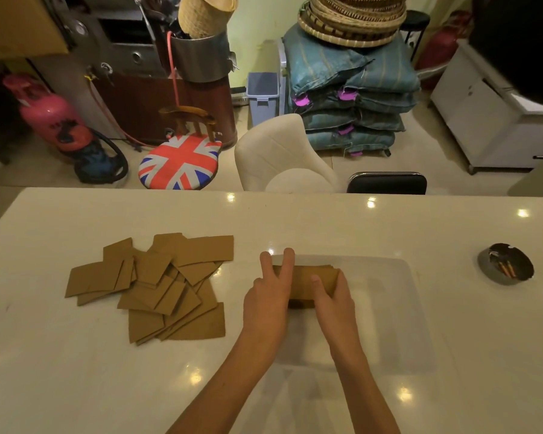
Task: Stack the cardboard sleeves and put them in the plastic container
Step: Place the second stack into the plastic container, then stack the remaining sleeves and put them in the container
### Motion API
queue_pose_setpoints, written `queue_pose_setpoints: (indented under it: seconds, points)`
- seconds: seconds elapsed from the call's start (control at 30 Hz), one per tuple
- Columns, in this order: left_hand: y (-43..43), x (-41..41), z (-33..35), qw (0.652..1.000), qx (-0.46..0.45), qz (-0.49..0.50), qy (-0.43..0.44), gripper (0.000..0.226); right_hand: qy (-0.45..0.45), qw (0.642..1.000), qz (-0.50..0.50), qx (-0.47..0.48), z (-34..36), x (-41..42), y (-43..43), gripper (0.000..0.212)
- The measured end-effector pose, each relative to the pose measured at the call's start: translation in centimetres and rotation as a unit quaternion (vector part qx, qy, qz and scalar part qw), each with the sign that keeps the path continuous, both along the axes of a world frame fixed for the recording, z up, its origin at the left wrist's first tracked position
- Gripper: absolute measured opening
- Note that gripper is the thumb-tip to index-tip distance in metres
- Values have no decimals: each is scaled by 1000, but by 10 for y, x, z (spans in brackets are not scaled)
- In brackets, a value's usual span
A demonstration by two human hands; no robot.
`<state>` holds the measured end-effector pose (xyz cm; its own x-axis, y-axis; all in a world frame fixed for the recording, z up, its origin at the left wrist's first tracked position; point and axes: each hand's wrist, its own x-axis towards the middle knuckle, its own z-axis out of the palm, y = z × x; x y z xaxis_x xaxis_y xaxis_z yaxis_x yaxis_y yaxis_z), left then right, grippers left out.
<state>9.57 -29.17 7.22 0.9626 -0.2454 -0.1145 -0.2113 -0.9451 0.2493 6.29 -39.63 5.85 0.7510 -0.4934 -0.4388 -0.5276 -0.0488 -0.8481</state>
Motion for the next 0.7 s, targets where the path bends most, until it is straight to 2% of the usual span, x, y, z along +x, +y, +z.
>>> queue_pose_setpoints:
  seconds: [0.1,0.27,0.4,0.5,0.57,0.63,0.7]
  points:
    - [-1,0,-4,1000,12,-2,-9,91,4,999,-14,33,-1,1,-2,67]
    - [-4,-1,-23,993,42,0,-114,103,-3,991,-71,111,3,1,-8,60]
    - [-4,1,-23,985,88,-25,-149,93,-1,991,-75,115,3,-1,-10,59]
    - [-4,1,-20,988,101,-30,-113,95,-2,992,-70,105,2,0,-10,58]
    - [-1,1,-13,995,90,-26,-45,103,-1,992,-64,104,3,1,-10,57]
    - [4,5,-8,998,52,-35,29,102,-3,992,-66,112,7,1,-9,56]
    - [12,13,2,993,-31,-62,97,101,-10,991,-67,113,10,0,-11,56]
